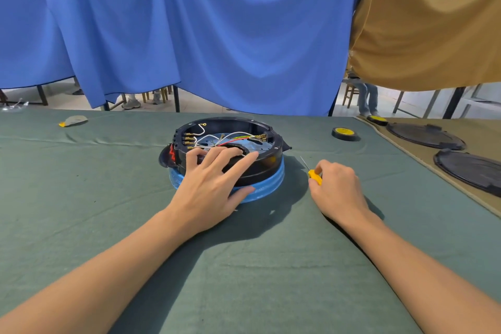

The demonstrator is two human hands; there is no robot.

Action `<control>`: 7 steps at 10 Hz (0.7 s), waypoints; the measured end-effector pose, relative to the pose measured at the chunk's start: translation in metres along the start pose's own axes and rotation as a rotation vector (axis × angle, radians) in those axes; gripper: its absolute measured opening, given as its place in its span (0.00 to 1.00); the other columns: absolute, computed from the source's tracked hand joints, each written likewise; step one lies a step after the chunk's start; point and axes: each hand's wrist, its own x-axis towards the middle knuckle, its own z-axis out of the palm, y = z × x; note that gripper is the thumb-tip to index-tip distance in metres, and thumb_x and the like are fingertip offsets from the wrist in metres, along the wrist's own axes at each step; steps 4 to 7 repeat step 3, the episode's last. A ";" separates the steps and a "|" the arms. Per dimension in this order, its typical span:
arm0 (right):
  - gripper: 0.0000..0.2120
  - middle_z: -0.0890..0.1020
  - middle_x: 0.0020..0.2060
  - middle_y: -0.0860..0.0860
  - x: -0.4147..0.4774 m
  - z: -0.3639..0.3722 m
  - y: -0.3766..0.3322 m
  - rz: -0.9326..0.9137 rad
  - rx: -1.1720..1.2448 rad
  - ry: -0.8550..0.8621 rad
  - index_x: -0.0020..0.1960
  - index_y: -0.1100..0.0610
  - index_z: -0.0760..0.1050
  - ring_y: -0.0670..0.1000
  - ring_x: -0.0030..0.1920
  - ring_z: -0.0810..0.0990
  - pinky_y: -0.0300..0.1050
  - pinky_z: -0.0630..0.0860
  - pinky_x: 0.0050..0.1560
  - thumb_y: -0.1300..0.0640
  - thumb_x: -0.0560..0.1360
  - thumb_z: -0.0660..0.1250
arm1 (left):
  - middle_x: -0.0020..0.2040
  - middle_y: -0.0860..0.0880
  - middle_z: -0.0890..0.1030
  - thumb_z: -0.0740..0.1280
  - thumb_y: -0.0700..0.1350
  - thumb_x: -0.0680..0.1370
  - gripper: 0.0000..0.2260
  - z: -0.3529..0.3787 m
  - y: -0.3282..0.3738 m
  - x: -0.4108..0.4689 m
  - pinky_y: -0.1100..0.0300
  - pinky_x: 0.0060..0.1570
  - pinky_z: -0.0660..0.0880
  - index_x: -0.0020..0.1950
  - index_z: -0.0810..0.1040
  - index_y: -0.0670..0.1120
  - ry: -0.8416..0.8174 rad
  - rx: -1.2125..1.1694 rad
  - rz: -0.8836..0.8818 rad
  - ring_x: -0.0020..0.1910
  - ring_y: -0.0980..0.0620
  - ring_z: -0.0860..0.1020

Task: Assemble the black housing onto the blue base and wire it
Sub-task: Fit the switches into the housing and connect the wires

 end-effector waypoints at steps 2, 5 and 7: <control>0.11 0.79 0.48 0.58 -0.006 0.004 0.001 -0.018 -0.054 -0.013 0.53 0.60 0.75 0.58 0.50 0.74 0.47 0.65 0.45 0.52 0.79 0.61 | 0.59 0.51 0.80 0.67 0.60 0.75 0.24 -0.002 0.000 -0.001 0.49 0.59 0.67 0.68 0.77 0.50 -0.017 -0.052 -0.034 0.59 0.48 0.76; 0.14 0.79 0.52 0.57 -0.009 -0.004 -0.001 -0.007 -0.015 0.011 0.57 0.59 0.75 0.58 0.54 0.73 0.48 0.68 0.49 0.51 0.79 0.60 | 0.59 0.50 0.80 0.67 0.59 0.75 0.24 -0.006 0.000 -0.001 0.49 0.59 0.67 0.68 0.76 0.50 -0.017 -0.062 -0.035 0.58 0.47 0.76; 0.14 0.79 0.52 0.57 -0.009 -0.004 -0.001 -0.007 -0.015 0.011 0.57 0.59 0.75 0.58 0.54 0.73 0.48 0.68 0.49 0.51 0.79 0.60 | 0.59 0.50 0.80 0.67 0.59 0.75 0.24 -0.006 0.000 -0.001 0.49 0.59 0.67 0.68 0.76 0.50 -0.017 -0.062 -0.035 0.58 0.47 0.76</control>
